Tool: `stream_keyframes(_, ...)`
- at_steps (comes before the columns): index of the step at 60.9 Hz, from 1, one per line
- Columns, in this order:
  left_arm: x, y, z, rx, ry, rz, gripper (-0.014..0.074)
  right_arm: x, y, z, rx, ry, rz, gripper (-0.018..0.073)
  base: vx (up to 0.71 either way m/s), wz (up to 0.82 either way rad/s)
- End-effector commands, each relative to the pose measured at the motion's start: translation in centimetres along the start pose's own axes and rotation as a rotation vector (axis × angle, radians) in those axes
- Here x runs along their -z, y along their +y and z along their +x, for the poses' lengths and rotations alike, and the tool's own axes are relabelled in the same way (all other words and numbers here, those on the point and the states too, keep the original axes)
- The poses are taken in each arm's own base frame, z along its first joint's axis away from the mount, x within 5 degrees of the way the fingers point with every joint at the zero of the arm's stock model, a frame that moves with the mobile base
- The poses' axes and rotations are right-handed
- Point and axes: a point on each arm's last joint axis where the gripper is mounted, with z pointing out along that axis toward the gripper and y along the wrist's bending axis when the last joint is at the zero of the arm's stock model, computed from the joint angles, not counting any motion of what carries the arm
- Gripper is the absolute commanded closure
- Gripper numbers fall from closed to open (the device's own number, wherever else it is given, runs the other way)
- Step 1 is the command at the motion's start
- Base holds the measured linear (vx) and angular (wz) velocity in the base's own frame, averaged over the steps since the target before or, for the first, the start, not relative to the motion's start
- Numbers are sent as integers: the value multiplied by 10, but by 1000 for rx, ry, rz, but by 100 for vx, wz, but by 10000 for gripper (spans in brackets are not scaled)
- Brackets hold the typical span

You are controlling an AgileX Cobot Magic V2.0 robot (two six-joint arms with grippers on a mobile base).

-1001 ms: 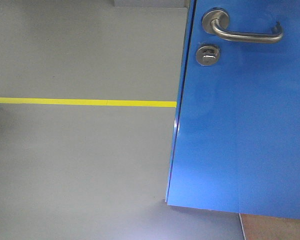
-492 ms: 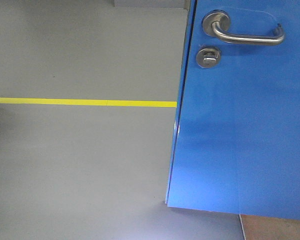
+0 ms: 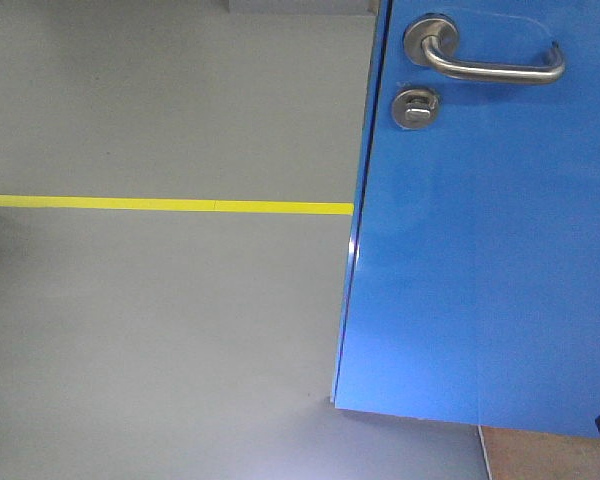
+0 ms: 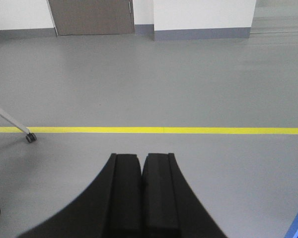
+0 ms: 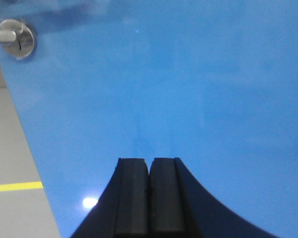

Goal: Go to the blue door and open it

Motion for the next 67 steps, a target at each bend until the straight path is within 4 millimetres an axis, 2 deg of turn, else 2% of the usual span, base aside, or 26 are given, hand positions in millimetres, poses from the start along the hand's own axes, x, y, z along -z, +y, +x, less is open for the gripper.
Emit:
stream_keyframes(1,5,0,-18,4,-125,5,526,0,1,-5,44,-87,-10,564,0,0)
stream_keyframes(14,5,0,-18,4,-126,5,526,1,2,-10,45,-149,-21,564,0,0)
stream_keyframes(67,5,0,-18,4,-126,5,526,1,2,-10,45,-141,-20,564,0,0)
